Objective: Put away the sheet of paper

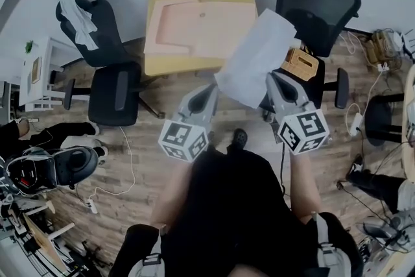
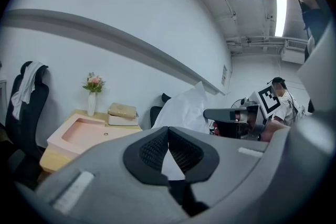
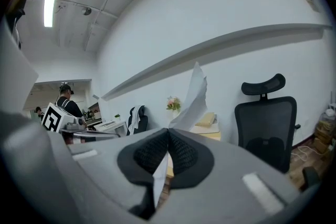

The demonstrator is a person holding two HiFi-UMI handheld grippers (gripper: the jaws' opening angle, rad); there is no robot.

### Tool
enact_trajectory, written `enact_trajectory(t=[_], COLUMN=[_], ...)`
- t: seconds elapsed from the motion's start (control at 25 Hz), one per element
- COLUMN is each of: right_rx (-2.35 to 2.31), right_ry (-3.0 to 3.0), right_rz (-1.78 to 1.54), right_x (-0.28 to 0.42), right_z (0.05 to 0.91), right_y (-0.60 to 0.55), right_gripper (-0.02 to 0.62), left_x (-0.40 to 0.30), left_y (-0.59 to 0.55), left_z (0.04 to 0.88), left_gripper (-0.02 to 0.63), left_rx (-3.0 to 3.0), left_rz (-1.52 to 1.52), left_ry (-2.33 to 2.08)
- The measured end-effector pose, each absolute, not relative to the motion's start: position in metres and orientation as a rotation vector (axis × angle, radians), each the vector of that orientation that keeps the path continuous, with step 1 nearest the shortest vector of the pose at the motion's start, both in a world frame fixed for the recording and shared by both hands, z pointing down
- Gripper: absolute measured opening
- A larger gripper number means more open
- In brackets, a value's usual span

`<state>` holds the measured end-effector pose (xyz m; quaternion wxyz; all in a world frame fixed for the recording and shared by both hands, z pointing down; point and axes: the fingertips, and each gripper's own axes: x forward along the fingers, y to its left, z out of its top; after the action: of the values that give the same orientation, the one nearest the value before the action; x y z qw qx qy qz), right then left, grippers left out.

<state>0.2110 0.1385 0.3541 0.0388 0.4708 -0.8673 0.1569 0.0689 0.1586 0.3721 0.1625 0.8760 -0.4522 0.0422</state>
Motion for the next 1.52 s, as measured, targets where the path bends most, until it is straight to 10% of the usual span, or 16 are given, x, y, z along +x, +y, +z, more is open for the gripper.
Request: enact_trajectory(t=[1.52], right_rx=[1.463], right_ry=[-2.490], right_rz=[0.591], right_x=[0.044], right_z=[0.392], right_y=[-0.082], right_gripper=[0.005], left_x=[-0.105], left_y=[-0.082], left_z=[0.403], left_gripper=[0.009], left_rx=[2.459], left_rz=[0.073], left_ry=[-1.194])
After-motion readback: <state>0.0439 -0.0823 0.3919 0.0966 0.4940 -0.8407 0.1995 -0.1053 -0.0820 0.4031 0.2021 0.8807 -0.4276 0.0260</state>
